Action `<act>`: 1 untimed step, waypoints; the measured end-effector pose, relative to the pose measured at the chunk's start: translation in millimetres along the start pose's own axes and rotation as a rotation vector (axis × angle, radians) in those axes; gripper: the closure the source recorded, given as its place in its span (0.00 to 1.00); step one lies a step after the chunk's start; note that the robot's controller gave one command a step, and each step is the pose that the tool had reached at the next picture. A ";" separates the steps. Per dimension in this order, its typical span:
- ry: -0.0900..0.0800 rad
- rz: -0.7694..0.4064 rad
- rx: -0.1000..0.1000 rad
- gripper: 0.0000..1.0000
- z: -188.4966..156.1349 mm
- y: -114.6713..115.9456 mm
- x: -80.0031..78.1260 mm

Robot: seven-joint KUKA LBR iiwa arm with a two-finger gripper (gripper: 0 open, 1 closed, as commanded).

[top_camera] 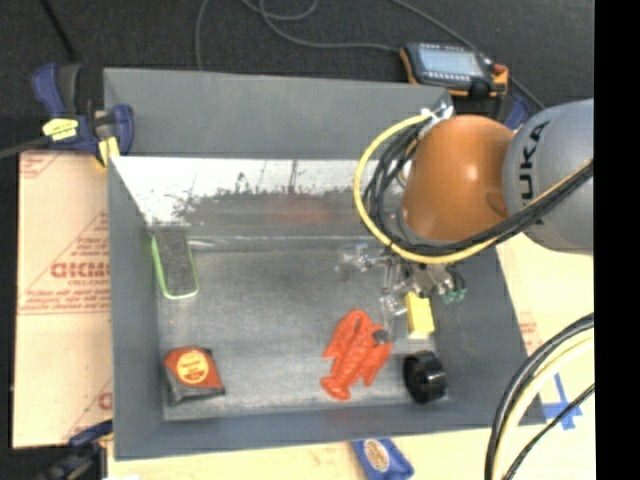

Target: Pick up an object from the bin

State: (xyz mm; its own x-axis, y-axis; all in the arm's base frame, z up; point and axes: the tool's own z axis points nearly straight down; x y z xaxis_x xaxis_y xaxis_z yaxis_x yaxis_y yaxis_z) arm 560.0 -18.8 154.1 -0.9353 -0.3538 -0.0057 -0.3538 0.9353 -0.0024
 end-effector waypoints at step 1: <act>0.001 -0.333 0.000 0.00 31.7 11.4 -13.3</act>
Offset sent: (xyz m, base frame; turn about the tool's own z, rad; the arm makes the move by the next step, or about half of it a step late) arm -0.0286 0.0039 -0.0783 -0.3480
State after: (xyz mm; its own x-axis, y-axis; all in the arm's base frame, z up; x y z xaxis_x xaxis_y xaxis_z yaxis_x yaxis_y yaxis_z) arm 568.6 -3.4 122.5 -0.7684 -0.6399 -0.0041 -0.6399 0.7685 -0.0042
